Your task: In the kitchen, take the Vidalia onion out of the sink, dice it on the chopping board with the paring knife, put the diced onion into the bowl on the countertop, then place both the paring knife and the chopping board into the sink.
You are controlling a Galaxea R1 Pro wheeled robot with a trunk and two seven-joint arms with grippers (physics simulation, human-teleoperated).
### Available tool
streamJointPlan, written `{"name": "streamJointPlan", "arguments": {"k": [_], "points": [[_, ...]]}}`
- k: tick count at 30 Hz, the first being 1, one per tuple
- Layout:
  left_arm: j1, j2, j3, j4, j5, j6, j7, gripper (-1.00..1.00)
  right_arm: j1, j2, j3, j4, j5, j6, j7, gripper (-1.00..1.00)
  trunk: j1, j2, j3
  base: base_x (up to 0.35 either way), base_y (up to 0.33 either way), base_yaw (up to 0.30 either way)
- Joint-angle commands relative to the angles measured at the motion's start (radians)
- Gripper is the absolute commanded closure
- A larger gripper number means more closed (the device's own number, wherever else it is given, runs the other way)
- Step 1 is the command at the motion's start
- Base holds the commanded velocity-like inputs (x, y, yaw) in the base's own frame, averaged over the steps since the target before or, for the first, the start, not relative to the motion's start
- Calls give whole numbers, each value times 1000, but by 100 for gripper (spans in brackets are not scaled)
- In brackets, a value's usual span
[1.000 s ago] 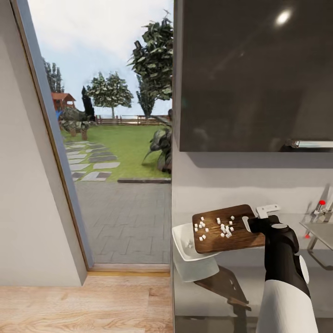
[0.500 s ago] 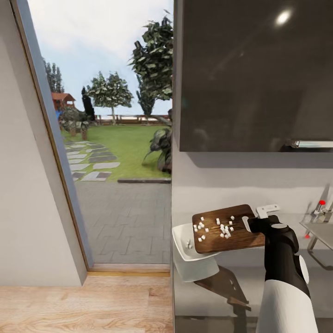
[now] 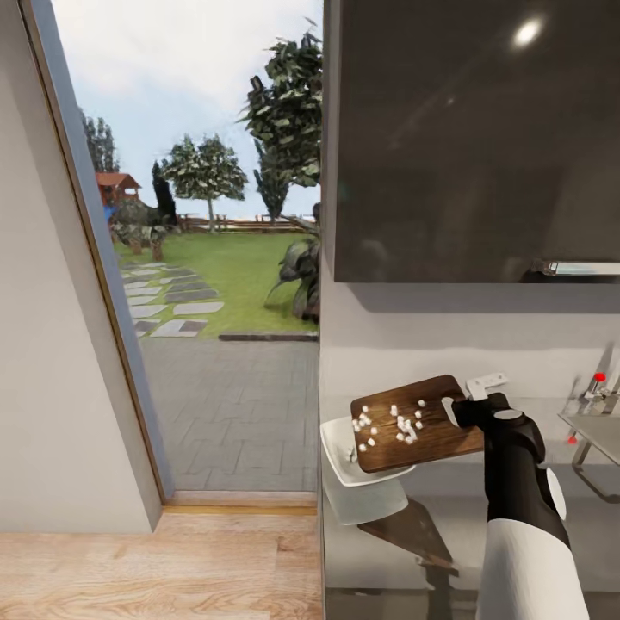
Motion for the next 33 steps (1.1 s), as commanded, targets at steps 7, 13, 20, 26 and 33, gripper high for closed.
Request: {"name": "streamJointPlan", "arguments": {"k": [7,13,20,26,33], "points": [[1,0,-5,0,6,-2,6,-100,-1,0,2,-1,9,2,9,100,0,-1,0,0,0,0],[0,0,-5,0,6,-2,6,-100,-1,0,2,-1,9,3,9,100,0,-1,0,0,0,0],[0,0,-5,0,6,-2,6,-100,-1,0,2,-1,10,4,9,100,0,-1,0,0,0,0],[1,0,-5,0,6,-2,6,-100,-1,0,2,-1,10,6,9,100,0,-1,0,0,0,0],[1,0,-5,0,6,-2,6,-100,-1,0,2,-1,9,6,9,100,0,-1,0,0,0,0]]}}
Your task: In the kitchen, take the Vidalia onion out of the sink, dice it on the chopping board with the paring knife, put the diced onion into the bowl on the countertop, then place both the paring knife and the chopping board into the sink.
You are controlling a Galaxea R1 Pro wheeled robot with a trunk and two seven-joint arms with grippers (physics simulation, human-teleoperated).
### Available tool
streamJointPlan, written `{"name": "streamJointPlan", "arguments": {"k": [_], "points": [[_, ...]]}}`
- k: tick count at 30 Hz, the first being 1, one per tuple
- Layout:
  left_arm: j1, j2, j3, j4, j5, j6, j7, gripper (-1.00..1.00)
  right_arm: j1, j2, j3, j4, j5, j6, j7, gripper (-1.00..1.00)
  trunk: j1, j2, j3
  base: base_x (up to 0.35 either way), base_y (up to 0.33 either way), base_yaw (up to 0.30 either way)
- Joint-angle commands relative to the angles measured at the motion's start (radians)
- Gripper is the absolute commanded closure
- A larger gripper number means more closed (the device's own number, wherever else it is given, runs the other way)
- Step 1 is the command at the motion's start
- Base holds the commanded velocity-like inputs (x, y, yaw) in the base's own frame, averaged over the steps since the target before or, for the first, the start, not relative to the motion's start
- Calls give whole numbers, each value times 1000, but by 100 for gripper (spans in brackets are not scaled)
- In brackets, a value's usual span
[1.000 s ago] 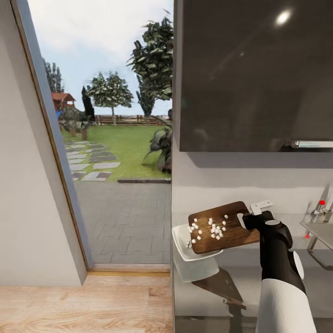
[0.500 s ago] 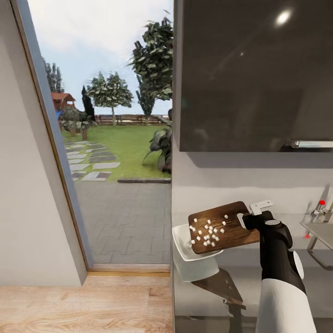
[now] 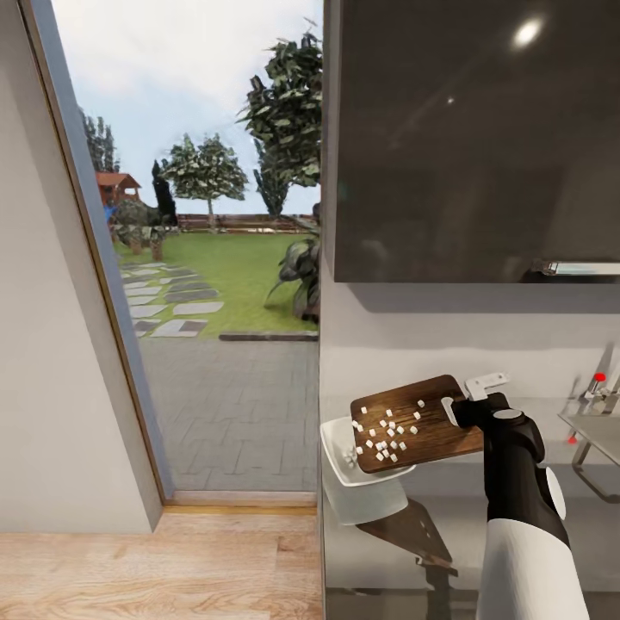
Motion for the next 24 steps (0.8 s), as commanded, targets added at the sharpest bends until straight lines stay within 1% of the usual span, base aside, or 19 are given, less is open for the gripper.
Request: {"name": "streamJointPlan", "arguments": {"k": [1,10,24], "points": [[0,0,-5,-1,6,-2,6,-100,-1,1,-2,-1,9,0,9,100,0,-1,0,0,0,0],[1,0,-5,-1,6,-2,6,-100,-1,1,-2,-1,9,0,9,100,0,-1,0,43,31,0],[1,0,-5,-1,6,-2,6,-100,-1,1,-2,-1,9,0,9,100,0,-1,0,3,3,0]]}}
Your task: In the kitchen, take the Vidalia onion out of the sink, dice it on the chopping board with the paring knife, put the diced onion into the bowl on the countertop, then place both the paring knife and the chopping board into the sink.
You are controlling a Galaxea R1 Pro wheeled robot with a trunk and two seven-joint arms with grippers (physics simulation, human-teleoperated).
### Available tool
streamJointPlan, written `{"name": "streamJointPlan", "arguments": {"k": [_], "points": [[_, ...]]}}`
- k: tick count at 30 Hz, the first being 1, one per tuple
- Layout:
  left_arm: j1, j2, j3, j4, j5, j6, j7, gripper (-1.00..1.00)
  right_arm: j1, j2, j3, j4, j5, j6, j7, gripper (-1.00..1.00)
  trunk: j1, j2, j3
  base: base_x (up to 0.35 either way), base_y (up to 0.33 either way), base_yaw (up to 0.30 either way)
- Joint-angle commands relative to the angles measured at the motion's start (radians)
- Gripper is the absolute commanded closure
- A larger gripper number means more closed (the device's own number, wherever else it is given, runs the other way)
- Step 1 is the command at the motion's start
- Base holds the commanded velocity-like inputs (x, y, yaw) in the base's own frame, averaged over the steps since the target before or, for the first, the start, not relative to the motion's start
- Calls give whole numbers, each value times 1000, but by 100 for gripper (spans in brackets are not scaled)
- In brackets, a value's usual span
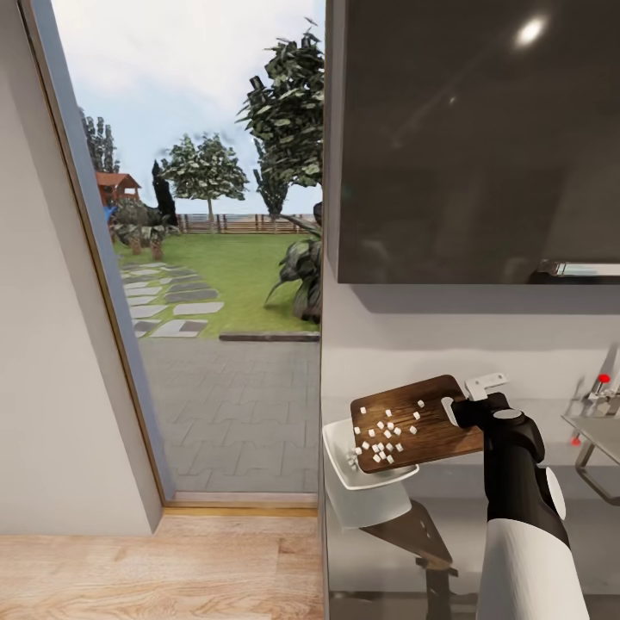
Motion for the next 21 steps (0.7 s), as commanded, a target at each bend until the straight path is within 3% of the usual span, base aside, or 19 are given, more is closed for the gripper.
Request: {"name": "streamJointPlan", "arguments": {"k": [1,21], "points": [[1,0,-5,-1,6,-2,6,-100,-1,1,-2,-1,9,0,9,100,0,-1,0,0,0,0],[1,0,-5,-1,6,-2,6,-100,-1,1,-2,-1,7,-8,11,100,0,-1,0,14,0,0]]}}
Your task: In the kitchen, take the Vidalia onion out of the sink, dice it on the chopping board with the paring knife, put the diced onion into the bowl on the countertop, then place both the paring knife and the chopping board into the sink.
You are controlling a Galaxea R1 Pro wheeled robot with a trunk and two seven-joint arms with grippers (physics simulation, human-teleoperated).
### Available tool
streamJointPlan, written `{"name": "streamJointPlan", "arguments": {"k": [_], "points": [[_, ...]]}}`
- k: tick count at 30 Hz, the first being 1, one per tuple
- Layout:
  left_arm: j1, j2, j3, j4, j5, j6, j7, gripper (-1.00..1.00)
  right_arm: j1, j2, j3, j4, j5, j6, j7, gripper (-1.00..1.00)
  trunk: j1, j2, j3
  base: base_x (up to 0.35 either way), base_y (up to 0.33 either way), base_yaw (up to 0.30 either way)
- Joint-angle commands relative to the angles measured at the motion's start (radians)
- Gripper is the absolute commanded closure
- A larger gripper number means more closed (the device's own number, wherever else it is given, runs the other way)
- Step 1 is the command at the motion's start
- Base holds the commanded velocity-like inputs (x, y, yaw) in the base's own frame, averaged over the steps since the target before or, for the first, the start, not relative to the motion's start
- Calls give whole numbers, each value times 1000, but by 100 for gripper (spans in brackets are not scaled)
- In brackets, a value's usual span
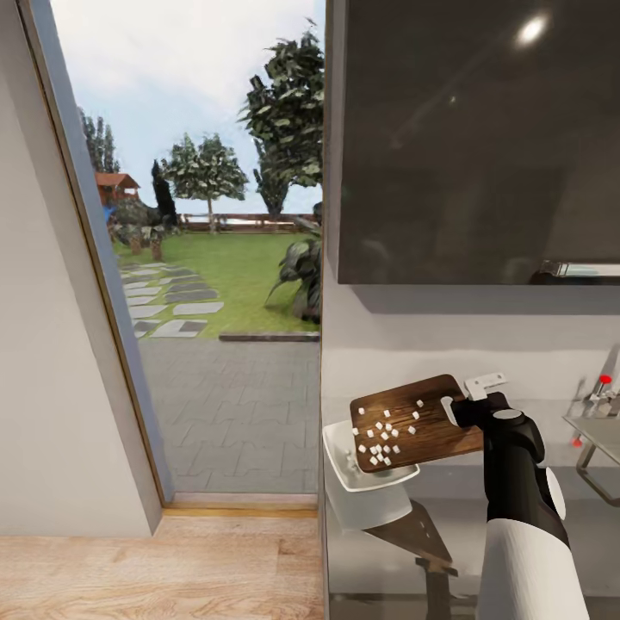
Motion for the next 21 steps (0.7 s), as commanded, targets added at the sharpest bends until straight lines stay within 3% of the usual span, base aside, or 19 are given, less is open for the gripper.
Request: {"name": "streamJointPlan", "arguments": {"k": [1,14,21], "points": [[1,0,-5,-1,6,-2,6,-100,-1,1,-2,-1,10,-1,10,100,0,-1,0,0,0,0],[1,0,-5,-1,6,-2,6,-100,-1,1,-2,-1,1,-4,12,100,0,-1,0,0,0,0],[1,0,-5,-1,6,-2,6,-100,-1,2,-4,-1,0,-46,12,100,0,-1,0,0,0,0]]}}
